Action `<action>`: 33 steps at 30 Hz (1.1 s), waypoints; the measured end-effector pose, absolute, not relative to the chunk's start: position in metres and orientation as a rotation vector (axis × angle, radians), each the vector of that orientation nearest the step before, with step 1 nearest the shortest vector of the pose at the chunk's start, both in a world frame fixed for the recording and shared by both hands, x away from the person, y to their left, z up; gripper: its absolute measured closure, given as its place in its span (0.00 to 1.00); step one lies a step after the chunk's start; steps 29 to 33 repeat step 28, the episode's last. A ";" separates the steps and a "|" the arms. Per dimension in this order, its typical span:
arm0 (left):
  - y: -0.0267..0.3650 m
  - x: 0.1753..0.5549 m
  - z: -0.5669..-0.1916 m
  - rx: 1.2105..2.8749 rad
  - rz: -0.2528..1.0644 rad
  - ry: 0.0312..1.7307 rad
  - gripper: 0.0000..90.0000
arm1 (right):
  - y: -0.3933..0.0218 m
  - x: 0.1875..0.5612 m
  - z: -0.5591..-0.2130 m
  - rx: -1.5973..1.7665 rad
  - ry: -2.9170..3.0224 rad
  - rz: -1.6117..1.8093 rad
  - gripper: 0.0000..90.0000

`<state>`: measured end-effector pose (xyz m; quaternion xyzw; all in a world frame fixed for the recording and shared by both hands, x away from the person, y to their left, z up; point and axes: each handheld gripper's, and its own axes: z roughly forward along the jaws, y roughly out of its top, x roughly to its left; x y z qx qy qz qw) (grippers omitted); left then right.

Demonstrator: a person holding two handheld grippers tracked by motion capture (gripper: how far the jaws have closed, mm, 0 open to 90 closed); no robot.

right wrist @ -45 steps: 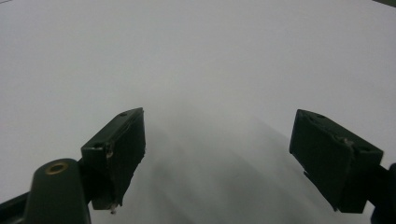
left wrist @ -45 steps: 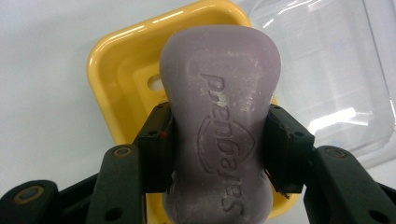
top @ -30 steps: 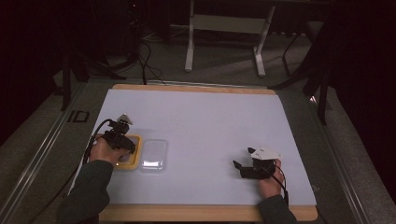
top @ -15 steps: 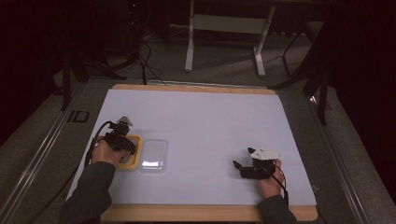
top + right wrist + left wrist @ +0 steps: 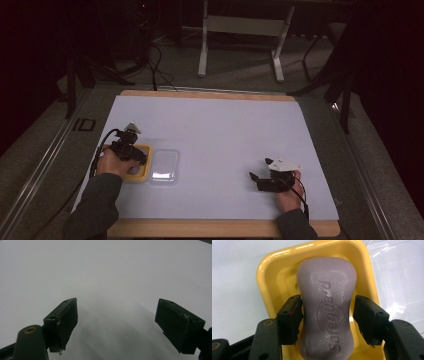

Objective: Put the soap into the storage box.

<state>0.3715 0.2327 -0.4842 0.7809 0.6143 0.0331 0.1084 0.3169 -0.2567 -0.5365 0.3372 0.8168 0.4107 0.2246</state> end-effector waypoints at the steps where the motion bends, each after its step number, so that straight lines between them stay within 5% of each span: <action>1: 0.233 0.371 -0.484 2.295 0.101 1.808 0.44 | -0.257 0.317 -0.536 0.931 2.254 1.133 0.20; 18: 0.237 0.370 -0.468 2.278 0.141 1.792 0.41 | -0.257 0.317 -0.536 0.930 2.252 1.134 0.20; 33: 0.217 0.364 -0.449 2.289 0.302 1.593 0.41 | -0.257 0.317 -0.536 0.929 2.253 1.134 0.20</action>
